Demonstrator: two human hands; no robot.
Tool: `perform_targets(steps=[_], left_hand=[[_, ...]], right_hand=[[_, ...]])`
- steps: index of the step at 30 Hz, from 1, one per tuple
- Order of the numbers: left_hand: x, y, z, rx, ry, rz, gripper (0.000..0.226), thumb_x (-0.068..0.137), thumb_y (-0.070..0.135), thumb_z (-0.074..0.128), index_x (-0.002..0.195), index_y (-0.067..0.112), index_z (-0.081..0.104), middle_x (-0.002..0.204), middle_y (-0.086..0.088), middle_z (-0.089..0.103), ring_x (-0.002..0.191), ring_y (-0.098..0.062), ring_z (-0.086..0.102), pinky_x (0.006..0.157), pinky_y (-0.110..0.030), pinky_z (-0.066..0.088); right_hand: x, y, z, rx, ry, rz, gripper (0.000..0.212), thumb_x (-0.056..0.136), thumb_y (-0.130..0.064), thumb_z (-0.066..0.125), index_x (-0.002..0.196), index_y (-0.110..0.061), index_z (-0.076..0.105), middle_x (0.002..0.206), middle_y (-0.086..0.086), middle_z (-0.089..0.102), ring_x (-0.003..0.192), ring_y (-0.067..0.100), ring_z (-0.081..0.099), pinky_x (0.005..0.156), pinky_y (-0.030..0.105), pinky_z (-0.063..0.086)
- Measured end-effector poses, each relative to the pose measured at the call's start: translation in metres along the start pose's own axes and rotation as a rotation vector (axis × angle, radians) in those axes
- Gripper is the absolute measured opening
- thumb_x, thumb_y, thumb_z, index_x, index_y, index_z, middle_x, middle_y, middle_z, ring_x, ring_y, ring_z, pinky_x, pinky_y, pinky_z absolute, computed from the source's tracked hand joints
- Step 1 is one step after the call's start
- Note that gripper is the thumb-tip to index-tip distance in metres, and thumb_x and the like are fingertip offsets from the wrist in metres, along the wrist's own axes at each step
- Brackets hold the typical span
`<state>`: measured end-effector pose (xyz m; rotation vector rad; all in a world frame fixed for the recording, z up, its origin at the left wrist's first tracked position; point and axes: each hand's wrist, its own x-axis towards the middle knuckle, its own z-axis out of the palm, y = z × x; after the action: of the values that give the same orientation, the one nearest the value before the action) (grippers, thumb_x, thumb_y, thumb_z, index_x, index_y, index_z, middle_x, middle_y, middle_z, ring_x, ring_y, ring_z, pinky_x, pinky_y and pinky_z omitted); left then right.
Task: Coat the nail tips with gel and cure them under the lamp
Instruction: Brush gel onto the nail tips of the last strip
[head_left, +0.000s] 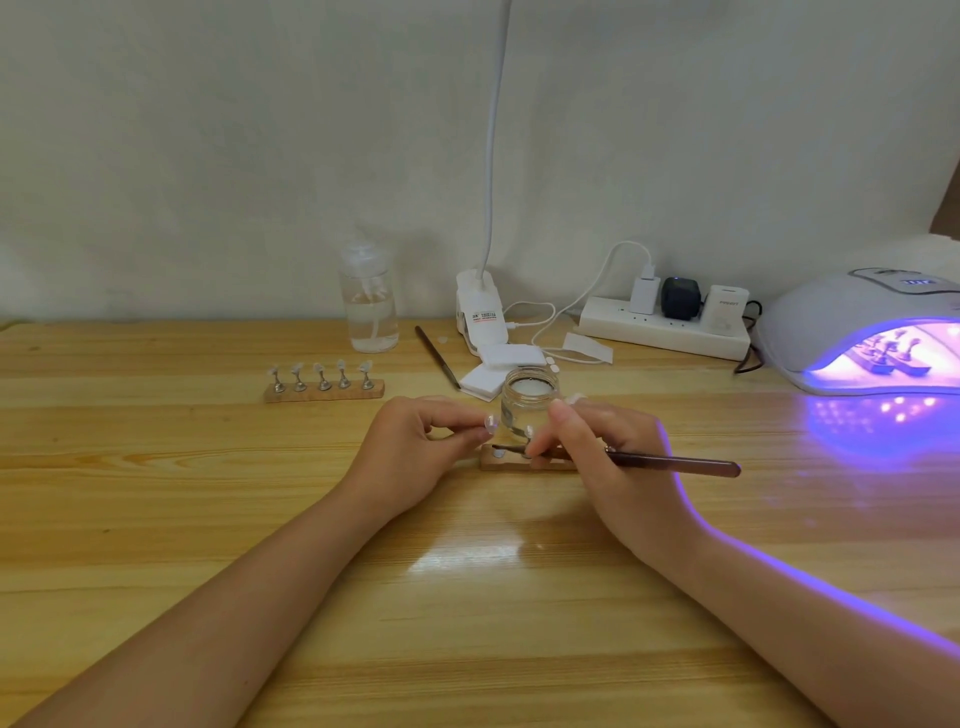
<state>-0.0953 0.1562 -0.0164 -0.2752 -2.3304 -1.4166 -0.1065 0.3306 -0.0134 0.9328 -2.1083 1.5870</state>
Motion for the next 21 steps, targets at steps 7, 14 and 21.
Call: perform_targets(steps=[7,14,21], left_hand=[[0.0004,-0.0005,0.0004,0.025,-0.022,0.013,0.021,0.076,0.0,0.068,0.093,0.012,0.071,0.079,0.008,0.067,0.072,0.01,0.059,0.065,-0.002,0.038],[0.0009,-0.0012,0.0007,0.035,-0.028,-0.015,0.019,0.077,0.0,0.068,0.093,0.009,0.072,0.079,0.006,0.067,0.065,0.014,0.055,0.056,0.0,0.034],[0.0003,-0.0014,0.0001,0.067,-0.038,-0.034,0.016,0.077,0.001,0.068,0.09,0.009,0.073,0.08,0.001,0.067,0.059,0.014,0.051,0.054,0.0,0.032]], right_hand=[[0.0038,0.0032,0.0038,-0.179,-0.002,-0.017,0.027,0.087,-0.042,0.043,0.072,-0.033,0.063,0.071,-0.011,0.065,0.072,0.005,0.057,0.068,0.016,0.042],[0.0004,0.005,0.0013,-0.088,-0.011,-0.051,0.04,0.088,-0.038,0.039,0.065,-0.021,0.067,0.067,-0.011,0.063,0.069,0.006,0.059,0.071,0.025,0.044],[0.0032,0.0054,0.0051,-0.21,-0.004,-0.027,0.037,0.089,-0.043,0.039,0.068,-0.028,0.065,0.063,-0.022,0.058,0.073,-0.001,0.055,0.071,0.015,0.038]])
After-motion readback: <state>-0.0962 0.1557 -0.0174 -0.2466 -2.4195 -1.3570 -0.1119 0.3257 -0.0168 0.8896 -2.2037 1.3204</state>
